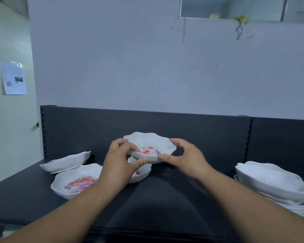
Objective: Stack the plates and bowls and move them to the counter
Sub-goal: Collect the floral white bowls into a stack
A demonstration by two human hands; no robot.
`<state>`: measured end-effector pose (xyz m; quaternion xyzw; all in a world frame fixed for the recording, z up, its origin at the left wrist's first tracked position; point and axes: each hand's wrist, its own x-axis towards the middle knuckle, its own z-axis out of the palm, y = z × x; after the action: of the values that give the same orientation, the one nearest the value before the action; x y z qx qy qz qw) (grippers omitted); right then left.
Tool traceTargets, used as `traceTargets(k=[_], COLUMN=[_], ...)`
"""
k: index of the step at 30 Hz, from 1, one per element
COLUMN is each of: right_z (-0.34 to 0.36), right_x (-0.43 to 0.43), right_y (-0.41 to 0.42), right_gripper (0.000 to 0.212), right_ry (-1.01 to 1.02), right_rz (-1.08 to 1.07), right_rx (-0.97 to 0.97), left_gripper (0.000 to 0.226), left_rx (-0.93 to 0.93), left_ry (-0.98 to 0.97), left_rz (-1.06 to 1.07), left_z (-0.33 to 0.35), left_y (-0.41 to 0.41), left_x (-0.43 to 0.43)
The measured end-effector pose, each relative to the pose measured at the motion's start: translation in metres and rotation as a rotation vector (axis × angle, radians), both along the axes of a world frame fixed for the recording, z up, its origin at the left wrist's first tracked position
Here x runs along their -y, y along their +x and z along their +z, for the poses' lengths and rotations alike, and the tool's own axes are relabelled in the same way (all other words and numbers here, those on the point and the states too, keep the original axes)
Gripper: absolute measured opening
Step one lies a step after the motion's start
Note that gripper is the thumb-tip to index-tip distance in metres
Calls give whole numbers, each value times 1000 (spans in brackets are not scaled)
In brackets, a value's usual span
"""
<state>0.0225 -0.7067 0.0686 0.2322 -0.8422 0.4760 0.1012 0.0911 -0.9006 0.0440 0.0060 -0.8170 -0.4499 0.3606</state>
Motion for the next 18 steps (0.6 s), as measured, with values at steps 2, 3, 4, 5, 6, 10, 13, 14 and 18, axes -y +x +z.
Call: traceTargets(k=[2, 3, 4, 5, 6, 10, 13, 14, 18], right_z=[8, 11, 13, 16, 19, 31, 38, 39, 39], right_x=[-24, -36, -50, -64, -78, -139, -184, -199, -249], right_y=[2, 2, 1, 1, 1, 4, 2, 1, -4], right_gripper=[66, 58, 49, 40, 32, 22, 24, 25, 23], right_ry=[13, 32, 45, 44, 36, -19, -49, -58, -80], right_rz=[-18, -33, -45, -55, -63, -112, -133, -135, -142], right_rx=[-6, -16, -26, -36, -44, -58, -33, -21, 24], left_gripper=[27, 28, 27, 27, 27, 27, 27, 28, 33], left_rx=[-16, -29, -41, -57, -64, -88, -83, -78, -44], left_ry=[10, 12, 12, 3, -13, -2, 30, 28, -22], left_rz=[-11, -16, -24, -26, -21, -100, -172, -184, -208], left_z=[2, 4, 5, 8, 11, 23, 25, 25, 21], left_y=[-4, -7, -10, -12, -14, -23, -31, -34, -44], left_x=[-21, -33, -45, -57, -71, -131, -174, -187, -233])
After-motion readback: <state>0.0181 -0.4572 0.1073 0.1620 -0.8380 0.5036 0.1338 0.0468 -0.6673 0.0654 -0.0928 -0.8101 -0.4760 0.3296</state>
